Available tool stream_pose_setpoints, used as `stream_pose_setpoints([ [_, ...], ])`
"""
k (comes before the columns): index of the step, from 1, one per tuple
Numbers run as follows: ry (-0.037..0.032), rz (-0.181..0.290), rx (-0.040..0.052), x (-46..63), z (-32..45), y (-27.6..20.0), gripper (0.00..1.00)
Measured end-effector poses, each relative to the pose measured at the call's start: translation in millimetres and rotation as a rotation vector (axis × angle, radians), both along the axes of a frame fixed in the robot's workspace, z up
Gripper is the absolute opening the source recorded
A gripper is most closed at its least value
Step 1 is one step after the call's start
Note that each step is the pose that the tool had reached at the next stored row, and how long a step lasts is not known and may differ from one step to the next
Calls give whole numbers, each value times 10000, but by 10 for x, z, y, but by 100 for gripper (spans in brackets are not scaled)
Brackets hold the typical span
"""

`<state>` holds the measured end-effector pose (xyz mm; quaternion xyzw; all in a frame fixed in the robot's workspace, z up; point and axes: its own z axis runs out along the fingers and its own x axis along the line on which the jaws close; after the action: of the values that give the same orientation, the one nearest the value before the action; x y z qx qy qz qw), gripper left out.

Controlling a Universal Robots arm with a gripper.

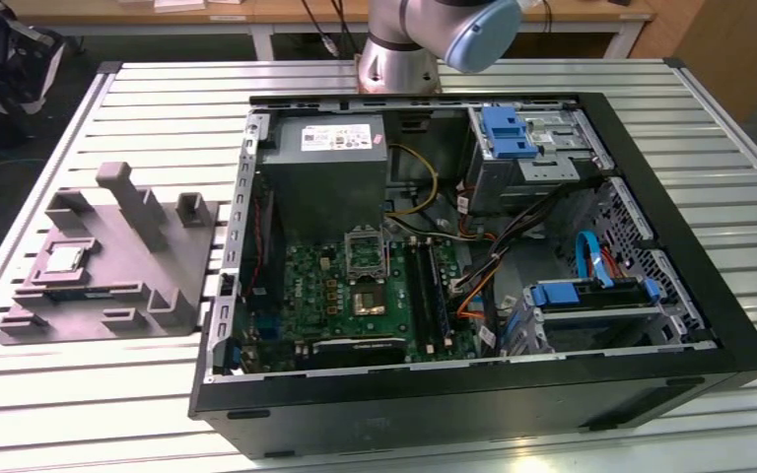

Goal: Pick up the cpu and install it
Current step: 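Reach for the cpu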

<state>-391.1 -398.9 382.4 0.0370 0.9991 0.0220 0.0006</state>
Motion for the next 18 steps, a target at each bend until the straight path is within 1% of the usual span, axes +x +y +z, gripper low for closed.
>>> stream_pose_setpoints([
  [6,-1,-1,1,-145,-6,0,11],
  [13,0,0,0,-421,-15,0,11],
  [18,0,-1,0,-553,-20,0,11],
])
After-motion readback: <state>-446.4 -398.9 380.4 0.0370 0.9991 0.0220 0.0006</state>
